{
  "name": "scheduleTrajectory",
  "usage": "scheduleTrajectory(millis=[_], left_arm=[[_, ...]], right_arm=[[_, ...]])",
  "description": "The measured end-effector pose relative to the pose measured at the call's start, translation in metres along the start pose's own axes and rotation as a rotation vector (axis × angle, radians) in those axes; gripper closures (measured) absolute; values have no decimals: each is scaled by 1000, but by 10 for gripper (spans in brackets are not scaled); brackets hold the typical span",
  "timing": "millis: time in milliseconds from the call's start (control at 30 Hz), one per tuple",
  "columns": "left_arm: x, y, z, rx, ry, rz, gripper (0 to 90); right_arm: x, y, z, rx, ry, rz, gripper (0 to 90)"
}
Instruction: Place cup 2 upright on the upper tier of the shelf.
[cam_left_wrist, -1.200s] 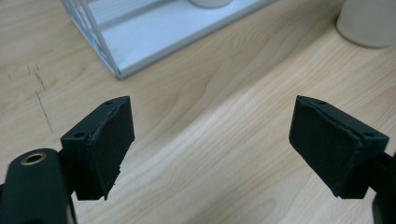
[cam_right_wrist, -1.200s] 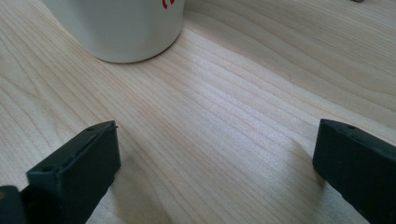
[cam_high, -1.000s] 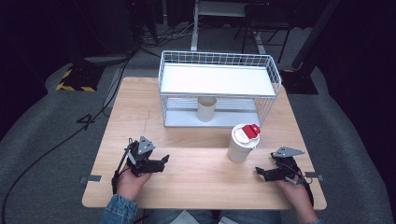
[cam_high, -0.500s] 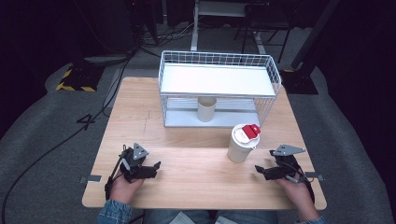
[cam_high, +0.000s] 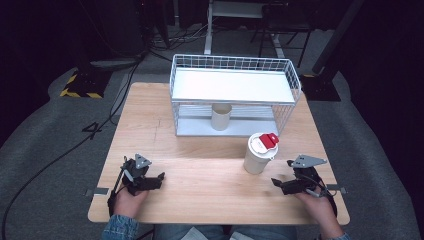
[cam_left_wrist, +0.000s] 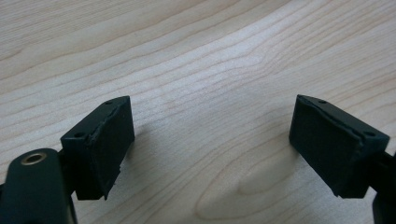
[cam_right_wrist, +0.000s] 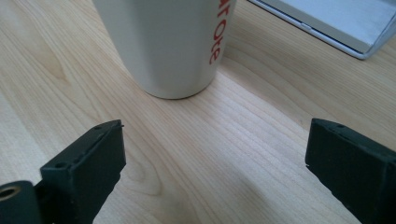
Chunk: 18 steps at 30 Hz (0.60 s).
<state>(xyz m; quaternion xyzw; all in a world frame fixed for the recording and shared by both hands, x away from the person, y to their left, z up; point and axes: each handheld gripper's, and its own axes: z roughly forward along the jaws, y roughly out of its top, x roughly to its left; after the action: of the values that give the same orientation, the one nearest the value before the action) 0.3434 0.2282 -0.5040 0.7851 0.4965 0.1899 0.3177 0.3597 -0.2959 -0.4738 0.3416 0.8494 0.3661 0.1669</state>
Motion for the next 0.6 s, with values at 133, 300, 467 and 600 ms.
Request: scheduleTrajectory(millis=[133,300,467,600], left_arm=[[1,0,1,2,7,-17,116],[4,1,2,3,-10,2,100],[2,1,3,1,-5,-16,100],[2,1,3,1,-4,-17,100]], right_arm=[[3,3,-2,-10,14,-2,52],[6,6,-5,-36,28,3,52],[9,10,-6,-70,50,9,52],[10,13,-5,-106,65,17,52]])
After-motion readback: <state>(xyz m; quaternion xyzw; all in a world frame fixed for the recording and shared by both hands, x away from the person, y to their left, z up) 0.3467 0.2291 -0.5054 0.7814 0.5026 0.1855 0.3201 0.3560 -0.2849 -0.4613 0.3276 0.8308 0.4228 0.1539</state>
